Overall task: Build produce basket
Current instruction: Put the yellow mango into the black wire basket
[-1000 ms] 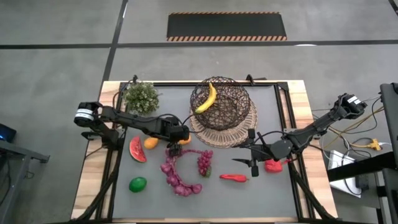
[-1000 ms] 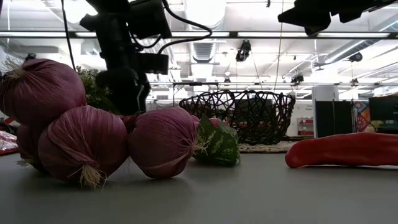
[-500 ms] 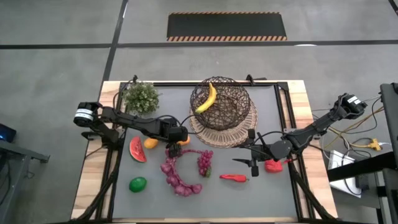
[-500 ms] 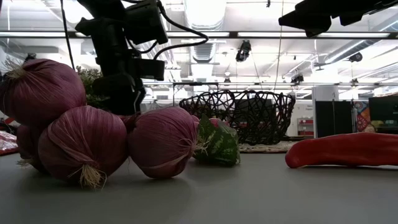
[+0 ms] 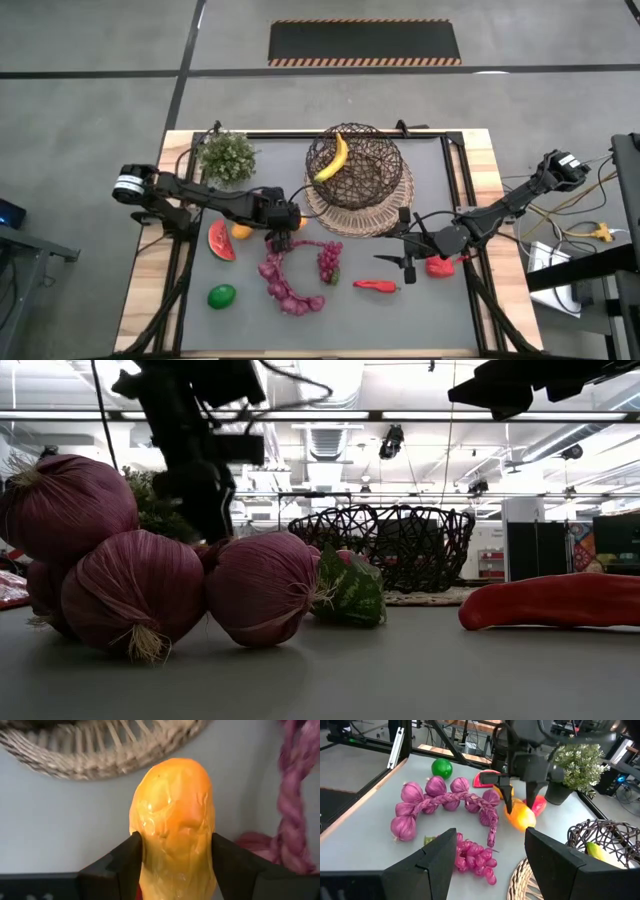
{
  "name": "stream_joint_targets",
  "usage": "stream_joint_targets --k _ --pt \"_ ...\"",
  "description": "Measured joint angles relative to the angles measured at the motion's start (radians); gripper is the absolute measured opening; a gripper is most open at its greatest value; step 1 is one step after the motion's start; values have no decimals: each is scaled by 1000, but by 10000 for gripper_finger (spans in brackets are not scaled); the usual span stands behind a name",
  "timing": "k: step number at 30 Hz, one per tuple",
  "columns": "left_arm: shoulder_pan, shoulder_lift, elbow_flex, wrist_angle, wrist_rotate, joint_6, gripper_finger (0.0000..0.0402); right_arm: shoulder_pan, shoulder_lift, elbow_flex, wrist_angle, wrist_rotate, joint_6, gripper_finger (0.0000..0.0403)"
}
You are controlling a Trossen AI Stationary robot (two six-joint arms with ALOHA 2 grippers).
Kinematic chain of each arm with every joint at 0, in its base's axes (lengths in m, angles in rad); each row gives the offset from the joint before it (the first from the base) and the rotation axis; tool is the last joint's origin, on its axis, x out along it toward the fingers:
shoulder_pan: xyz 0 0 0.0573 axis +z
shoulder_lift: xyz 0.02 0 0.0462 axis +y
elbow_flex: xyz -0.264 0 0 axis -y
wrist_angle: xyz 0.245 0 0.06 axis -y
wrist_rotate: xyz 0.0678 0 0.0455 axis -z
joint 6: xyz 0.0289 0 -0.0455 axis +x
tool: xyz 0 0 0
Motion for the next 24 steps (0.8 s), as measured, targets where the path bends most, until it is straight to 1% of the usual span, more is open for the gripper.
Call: stream_joint_targets --k 2,5,8,11,16,20,24 --pt "-16 -34 3 0 -45 0 185 -2 0 -1 23 0 -5 221" --pt "-44 -100 2 24 -126 0 185 -12 1 -1 101 3 -21 221" --pt "-77 -174 -18 146 -167 11 185 -35 6 -2 192 19 -28 221" --pt "-112 -235 -56 363 -173 73 184 -62 6 -2 233 25 -52 228" --pt "-152 -272 -173 829 -170 283 184 -104 8 -8 316 9 -108 256" --pt "-151 -244 -265 1166 -167 385 184 -120 46 -16 467 -64 -177 277" --pt "-149 -184 -309 1374 -159 418 184 -133 136 -16 657 -84 -248 287"
